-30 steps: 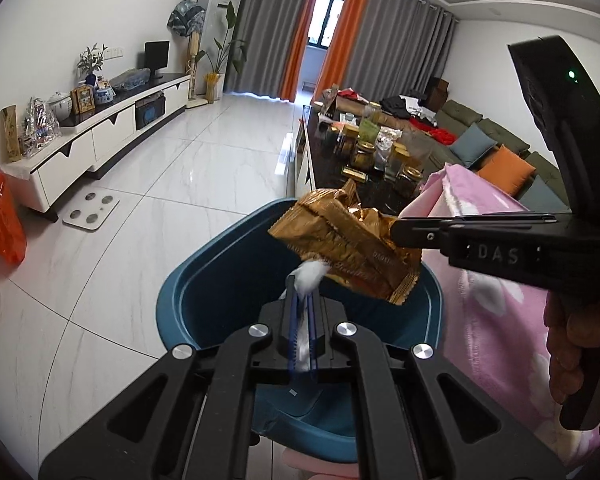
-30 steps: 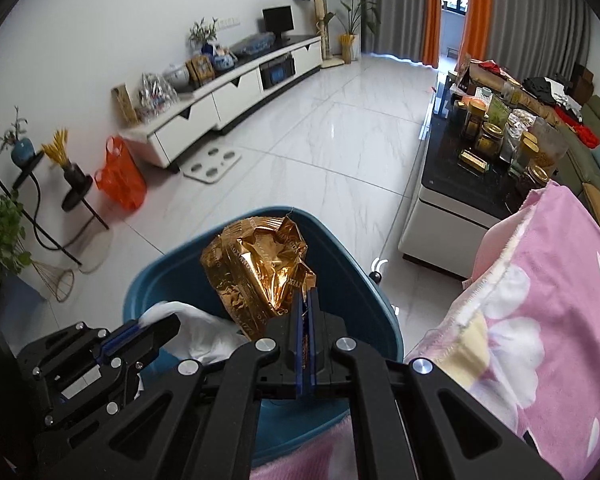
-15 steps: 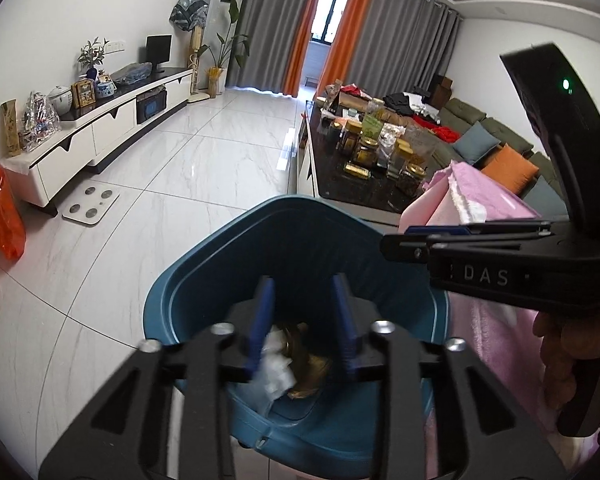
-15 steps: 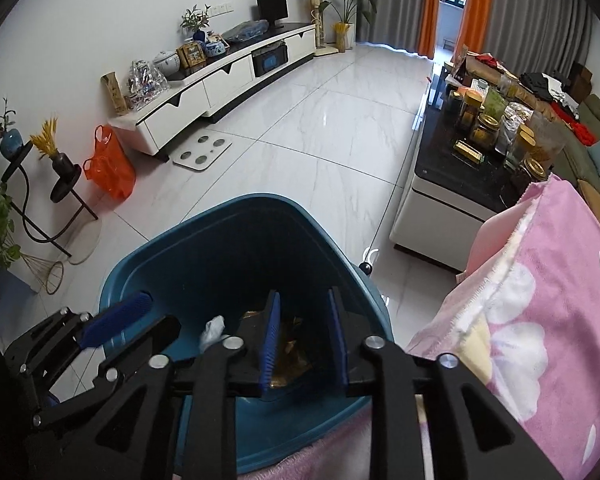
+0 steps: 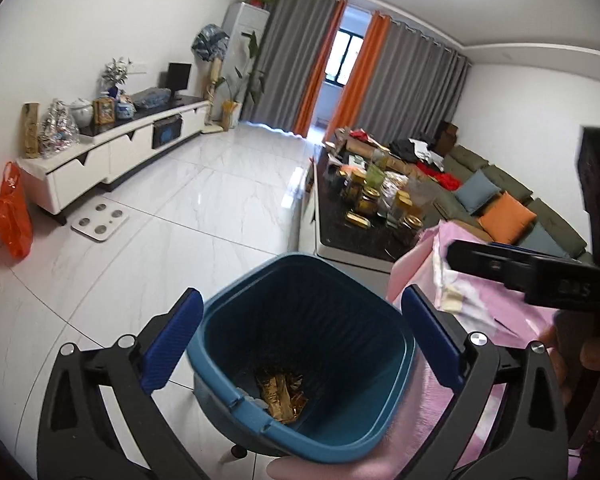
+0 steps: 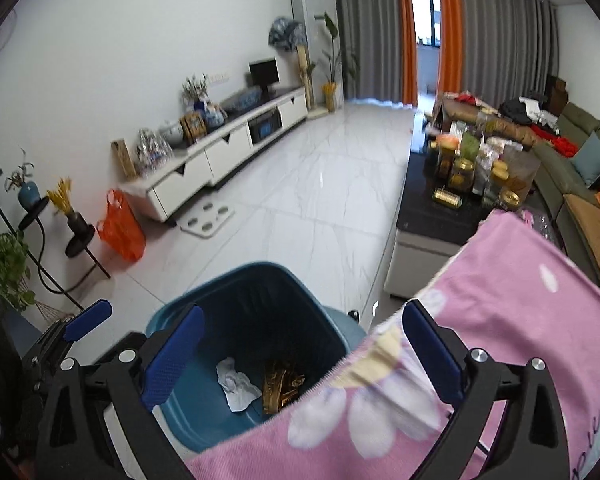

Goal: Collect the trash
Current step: 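Open both tools to drop the tissue and foil bag into the bin, then move both open tools back over the trash pile on the table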

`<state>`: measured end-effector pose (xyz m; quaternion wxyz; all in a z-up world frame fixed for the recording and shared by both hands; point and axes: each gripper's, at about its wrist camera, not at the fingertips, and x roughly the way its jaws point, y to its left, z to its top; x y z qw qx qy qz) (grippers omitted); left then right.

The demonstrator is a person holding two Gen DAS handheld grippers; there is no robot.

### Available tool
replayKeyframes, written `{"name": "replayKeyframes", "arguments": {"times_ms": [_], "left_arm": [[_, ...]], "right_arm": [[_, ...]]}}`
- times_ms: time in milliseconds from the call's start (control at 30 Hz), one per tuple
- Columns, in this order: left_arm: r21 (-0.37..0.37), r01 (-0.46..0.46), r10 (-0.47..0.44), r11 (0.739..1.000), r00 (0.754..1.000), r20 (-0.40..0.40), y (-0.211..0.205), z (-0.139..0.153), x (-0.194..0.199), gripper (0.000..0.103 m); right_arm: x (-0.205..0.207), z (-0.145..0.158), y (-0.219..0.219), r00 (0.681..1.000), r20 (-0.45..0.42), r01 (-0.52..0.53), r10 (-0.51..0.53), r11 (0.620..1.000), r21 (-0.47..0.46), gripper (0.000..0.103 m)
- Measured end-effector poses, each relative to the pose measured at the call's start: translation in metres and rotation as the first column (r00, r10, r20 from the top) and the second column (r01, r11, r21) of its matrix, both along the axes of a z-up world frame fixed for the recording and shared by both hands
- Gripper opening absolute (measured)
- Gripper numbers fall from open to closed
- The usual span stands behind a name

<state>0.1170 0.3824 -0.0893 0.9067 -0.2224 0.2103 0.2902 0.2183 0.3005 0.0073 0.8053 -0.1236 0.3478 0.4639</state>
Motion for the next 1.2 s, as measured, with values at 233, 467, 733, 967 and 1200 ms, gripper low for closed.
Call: {"name": "replayKeyframes", "arguments": {"times_ms": [233,467,733,967,1200], "left_arm": [[0.045,-0.061,0.06,0.997,0.998,0.013,-0.023,0.031,-0.032,0.097],[0.187,0.033,-0.043,0.982,0.998,0.052,-0.085,0.064,-0.043,0.097],[0.186,0.207,-0.234,0.96,0.963,0.136,-0.159,0.081,-0.038,0.097],[0.221,0.356,-0.397,0.908,0.899,0.184,-0.216,0.094,-0.041,0.097],[0.334,0.487,-0.544,0.807,0.833,0.099,-0.293,0.103,-0.035,0.097]], "right_arm": [[-0.016,0.022,-0.053,0.996,0.078,0.036,-0.042,0.997,0.068,0.096],[-0.027,0.04,-0.124,0.993,0.067,0.087,-0.101,0.978,0.187,0.096],[-0.056,0.055,-0.208,0.966,0.165,0.145,-0.198,0.947,0.285,0.096],[-0.079,0.049,-0.298,0.905,0.228,0.253,-0.36,0.884,0.392,0.096],[-0.107,0.027,-0.378,0.81,0.242,0.413,-0.534,0.813,0.41,0.096]]}}
